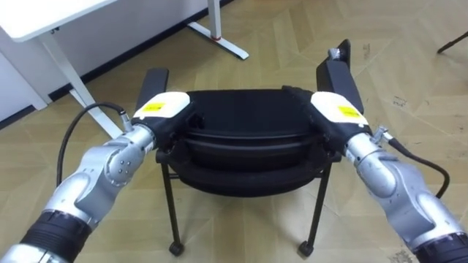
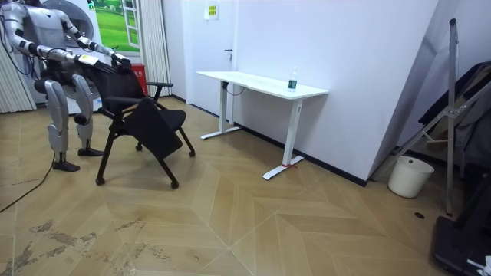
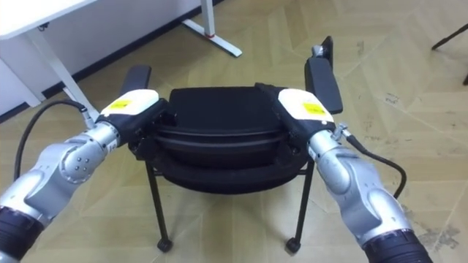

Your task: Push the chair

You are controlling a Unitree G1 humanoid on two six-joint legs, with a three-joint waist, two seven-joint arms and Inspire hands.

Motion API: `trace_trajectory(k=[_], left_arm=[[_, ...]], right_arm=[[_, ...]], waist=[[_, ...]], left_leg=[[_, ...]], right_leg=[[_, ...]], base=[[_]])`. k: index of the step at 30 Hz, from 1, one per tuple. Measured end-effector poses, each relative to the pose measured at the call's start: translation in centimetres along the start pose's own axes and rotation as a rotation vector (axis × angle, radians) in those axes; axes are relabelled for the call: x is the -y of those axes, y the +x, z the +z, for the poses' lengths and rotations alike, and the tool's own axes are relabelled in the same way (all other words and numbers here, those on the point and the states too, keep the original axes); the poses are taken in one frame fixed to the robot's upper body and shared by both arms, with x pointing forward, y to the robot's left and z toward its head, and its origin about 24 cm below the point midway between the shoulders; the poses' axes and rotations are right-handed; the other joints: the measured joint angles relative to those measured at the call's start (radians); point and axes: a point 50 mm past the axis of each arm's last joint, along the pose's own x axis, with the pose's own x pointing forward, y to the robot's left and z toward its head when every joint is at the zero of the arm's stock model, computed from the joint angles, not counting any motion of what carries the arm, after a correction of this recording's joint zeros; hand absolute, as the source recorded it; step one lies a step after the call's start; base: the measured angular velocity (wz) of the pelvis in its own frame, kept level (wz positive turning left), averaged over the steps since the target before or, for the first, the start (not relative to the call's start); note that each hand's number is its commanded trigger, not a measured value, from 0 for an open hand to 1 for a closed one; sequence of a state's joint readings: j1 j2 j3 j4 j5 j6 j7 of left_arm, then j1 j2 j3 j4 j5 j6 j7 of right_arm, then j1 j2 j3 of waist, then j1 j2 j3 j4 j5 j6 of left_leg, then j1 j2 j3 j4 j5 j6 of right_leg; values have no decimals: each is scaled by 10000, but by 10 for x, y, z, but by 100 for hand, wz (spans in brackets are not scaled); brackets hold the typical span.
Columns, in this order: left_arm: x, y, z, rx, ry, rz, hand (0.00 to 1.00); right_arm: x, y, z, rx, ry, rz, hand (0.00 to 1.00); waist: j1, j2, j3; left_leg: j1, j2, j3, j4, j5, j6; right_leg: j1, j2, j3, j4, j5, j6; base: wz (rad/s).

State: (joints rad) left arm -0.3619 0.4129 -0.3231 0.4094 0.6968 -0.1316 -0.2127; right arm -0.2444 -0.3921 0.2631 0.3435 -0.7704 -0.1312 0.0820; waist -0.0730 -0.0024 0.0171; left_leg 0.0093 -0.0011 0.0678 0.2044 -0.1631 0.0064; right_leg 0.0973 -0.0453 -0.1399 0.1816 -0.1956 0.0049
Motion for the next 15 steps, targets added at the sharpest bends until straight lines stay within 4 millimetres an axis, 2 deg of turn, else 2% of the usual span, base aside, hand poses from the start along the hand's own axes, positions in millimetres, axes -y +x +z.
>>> trace_trajectory(k=[6, 15], left_arm=[[-3, 3, 3, 16, 94, -112, 100], [-7, 6, 8, 128, 238, -54, 100]], right_arm=[[-1, 3, -2, -82, -884, 174, 100], [-3, 1, -5, 27, -1668, -194, 100]], waist=[[46, -38, 25], [5, 59, 84]], left_leg=[[-15, -11, -10, 16, 0, 0], [-212, -32, -175, 150, -1, 1]], right_leg=[[1, -8, -5, -2, 0, 0], [-6, -8, -157, -111, 30, -4]], base=[[0], [5]])
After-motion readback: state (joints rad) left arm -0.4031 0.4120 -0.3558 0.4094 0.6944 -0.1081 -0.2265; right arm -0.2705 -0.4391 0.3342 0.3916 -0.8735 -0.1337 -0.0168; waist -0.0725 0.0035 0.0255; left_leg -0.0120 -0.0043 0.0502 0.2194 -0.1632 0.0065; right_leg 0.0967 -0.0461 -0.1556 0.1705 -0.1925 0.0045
